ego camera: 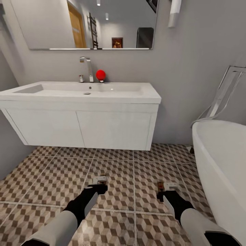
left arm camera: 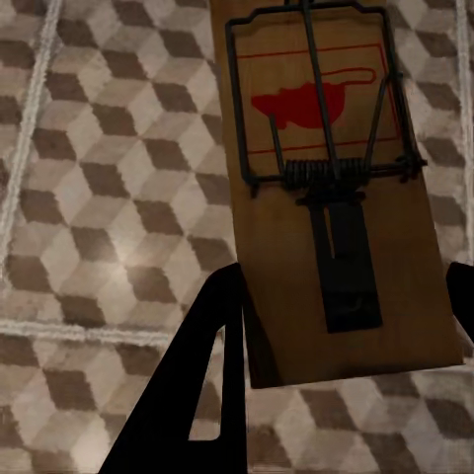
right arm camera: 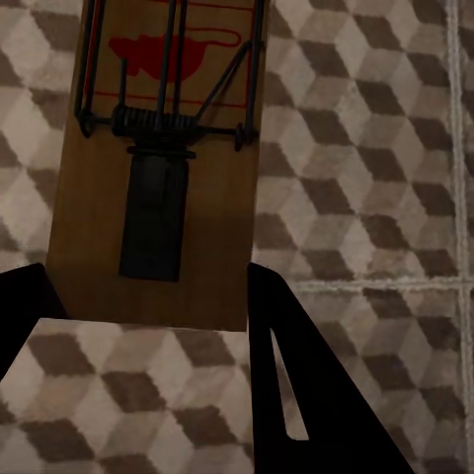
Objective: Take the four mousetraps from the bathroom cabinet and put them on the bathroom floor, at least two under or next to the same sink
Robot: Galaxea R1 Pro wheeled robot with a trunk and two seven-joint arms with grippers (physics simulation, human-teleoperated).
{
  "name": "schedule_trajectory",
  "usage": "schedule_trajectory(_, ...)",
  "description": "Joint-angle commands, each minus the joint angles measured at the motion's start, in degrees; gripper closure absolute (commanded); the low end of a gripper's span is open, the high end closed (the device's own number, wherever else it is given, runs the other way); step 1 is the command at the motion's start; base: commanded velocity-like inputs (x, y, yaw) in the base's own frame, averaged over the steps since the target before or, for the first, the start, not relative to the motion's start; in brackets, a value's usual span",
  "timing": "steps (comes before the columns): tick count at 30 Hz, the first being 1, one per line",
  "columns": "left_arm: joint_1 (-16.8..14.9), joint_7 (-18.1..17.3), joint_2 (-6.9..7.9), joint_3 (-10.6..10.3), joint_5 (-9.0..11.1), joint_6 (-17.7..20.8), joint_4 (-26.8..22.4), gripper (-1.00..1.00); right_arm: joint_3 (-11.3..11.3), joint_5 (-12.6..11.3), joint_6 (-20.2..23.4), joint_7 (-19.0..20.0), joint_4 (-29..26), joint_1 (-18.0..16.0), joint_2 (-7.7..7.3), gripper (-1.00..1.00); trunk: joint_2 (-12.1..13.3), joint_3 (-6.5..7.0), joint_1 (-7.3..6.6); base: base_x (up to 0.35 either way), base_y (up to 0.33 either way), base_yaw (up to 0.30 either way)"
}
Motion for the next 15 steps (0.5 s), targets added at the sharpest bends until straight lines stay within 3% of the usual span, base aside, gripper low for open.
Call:
schedule_trajectory(1,-0.02,0.53,0.02,-0.45,-0.71,-0.25,0.75,1.00,-0.32,0.39,0.29,-0.04,-0.11,-0.01,0.05,1.00,-0.04,-0.28,0.01,0.000,0.000,0.000)
schedule_trajectory(3,-0.02,0.52,-0.08,-0.45,-3.70,-0.65,1.59,1.00,-0.28,0.41,0.11,-0.04,-0.11,-0.01,0.05,1.00,-0.07,-0.72,0.06,0.000,0.000,0.000)
schedule_trajectory(7,-0.02,0.52,-0.23,-0.45,-7.19,-0.85,1.89,1.00,-0.25,0.46,-0.06,-0.04,-0.11,-0.01,0.05,1.00,-0.12,-1.61,0.16,0.000,0.000,0.000)
schedule_trajectory(15,-0.02,0.46,-0.25,-0.50,-8.78,-2.28,2.00,1.00,-0.32,0.39,-0.14,-0.04,-0.11,-0.01,0.05,1.00,-0.23,-3.38,0.37,0.000,0.000,0.000)
